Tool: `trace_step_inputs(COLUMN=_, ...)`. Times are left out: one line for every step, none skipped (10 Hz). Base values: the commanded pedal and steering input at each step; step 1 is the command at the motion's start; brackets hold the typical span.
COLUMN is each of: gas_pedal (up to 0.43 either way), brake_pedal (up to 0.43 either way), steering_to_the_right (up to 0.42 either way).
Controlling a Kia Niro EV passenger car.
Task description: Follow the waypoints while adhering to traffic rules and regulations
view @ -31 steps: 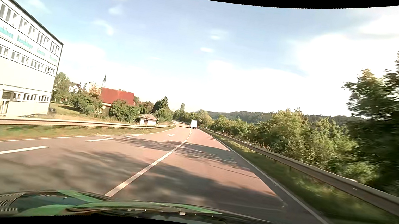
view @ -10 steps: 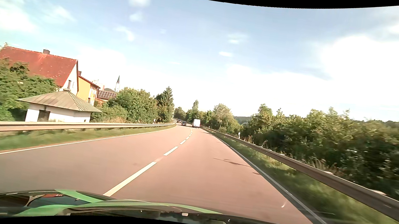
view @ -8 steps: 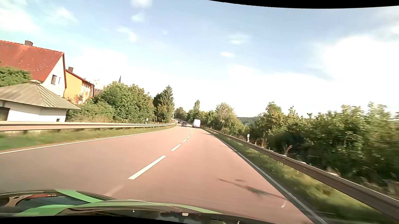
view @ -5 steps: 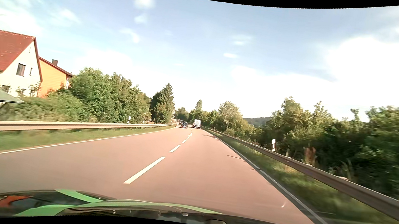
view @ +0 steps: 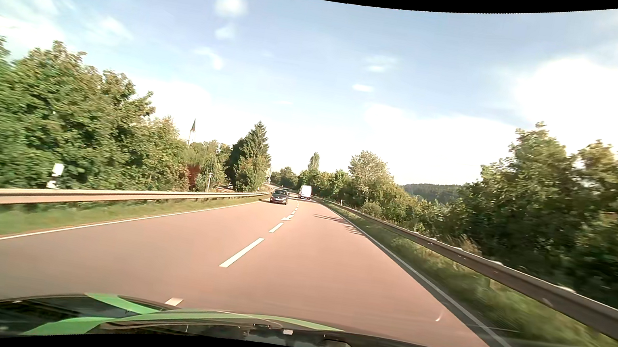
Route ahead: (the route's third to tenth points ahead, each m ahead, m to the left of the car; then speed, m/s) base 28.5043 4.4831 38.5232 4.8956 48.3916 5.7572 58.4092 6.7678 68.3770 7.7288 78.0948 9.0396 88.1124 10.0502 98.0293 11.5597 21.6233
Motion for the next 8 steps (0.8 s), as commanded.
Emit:
trace_step_inputs(gas_pedal=0.189, brake_pedal=0.000, steering_to_the_right=-0.011)
trace_step_inputs(gas_pedal=0.169, brake_pedal=0.000, steering_to_the_right=-0.011)
trace_step_inputs(gas_pedal=0.098, brake_pedal=0.000, steering_to_the_right=-0.011)
trace_step_inputs(gas_pedal=0.098, brake_pedal=0.000, steering_to_the_right=-0.011)
trace_step_inputs(gas_pedal=0.098, brake_pedal=0.000, steering_to_the_right=-0.011)
trace_step_inputs(gas_pedal=0.098, brake_pedal=0.000, steering_to_the_right=-0.011)
trace_step_inputs(gas_pedal=0.098, brake_pedal=0.000, steering_to_the_right=-0.011)
trace_step_inputs(gas_pedal=0.098, brake_pedal=0.000, steering_to_the_right=-0.011)
